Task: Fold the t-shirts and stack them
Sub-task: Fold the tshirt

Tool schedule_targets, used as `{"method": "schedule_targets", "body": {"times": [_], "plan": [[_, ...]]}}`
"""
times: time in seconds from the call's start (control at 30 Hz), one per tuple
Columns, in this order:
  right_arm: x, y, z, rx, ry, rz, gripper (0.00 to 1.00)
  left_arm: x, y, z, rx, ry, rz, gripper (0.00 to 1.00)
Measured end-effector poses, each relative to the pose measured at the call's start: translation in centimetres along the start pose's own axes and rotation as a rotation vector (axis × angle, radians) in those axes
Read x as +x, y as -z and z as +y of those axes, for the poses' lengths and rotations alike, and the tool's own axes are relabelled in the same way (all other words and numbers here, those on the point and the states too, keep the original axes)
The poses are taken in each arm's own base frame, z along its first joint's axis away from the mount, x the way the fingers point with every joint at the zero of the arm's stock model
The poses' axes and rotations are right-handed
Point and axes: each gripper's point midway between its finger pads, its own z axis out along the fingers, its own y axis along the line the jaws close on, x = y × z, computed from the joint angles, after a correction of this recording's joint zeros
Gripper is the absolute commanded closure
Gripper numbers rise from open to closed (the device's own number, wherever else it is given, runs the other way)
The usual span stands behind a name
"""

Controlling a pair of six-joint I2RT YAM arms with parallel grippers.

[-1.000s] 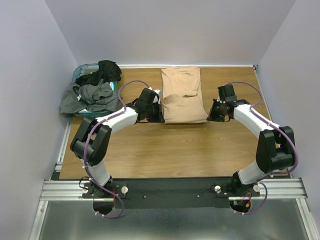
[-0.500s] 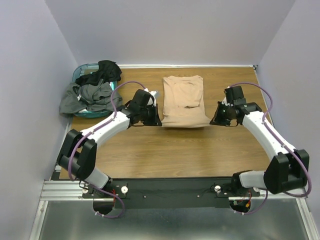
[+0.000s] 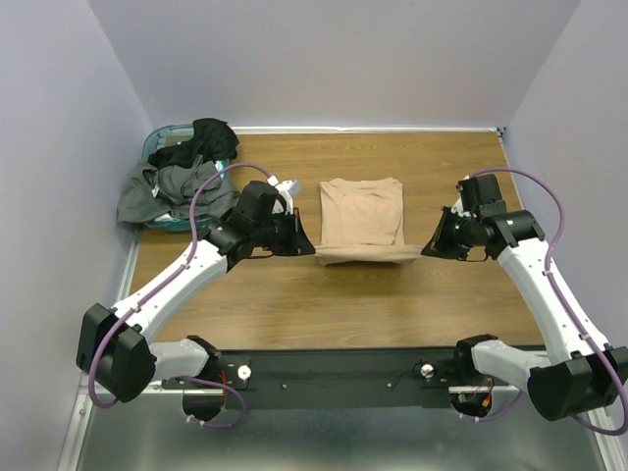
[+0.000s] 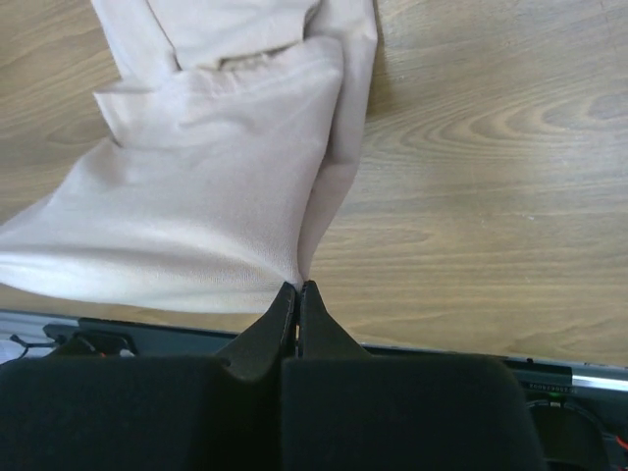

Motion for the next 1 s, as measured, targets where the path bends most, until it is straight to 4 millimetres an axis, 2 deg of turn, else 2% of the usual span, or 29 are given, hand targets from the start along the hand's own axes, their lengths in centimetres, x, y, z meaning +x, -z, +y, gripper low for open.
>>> {"method": "schedule_targets", "body": {"times": [0.1, 0.3, 0.47, 0.57, 0.8, 1.0], "plan": [[-0.1, 0.6, 0.2, -0.005, -0.020, -0.016, 1.00, 0.1, 0.2, -0.3, 0.014, 0.011, 0.004, 1.00], [-0.7, 0.2, 0.1, 0.016, -0.064, -0.035, 1.00, 0.1, -0.7, 0.0, 0.006, 0.021, 0.023, 1.00], [-2.9, -0.4, 0.1, 0.060, -0.086, -0.087, 1.00, -0.6, -2.5, 0.6, -0.005, 0.024, 0.045, 1.00], [-4.7, -0.9, 0.3, 0.085, -0.086, -0.124, 1.00, -1.5, -3.4, 1.0, -0.009, 0.021, 0.044, 1.00], [-8.1, -2.4, 0.7, 0.126, -0.079, -0.177, 1.00, -5.3, -4.9, 1.6, -0.004, -0.006, 0.006, 1.00], [-11.3, -4.1, 1.4, 0.145, -0.055, -0.216, 1.00, -7.4, -6.1, 2.8, -0.012, -0.016, 0.002, 1.00]]}}
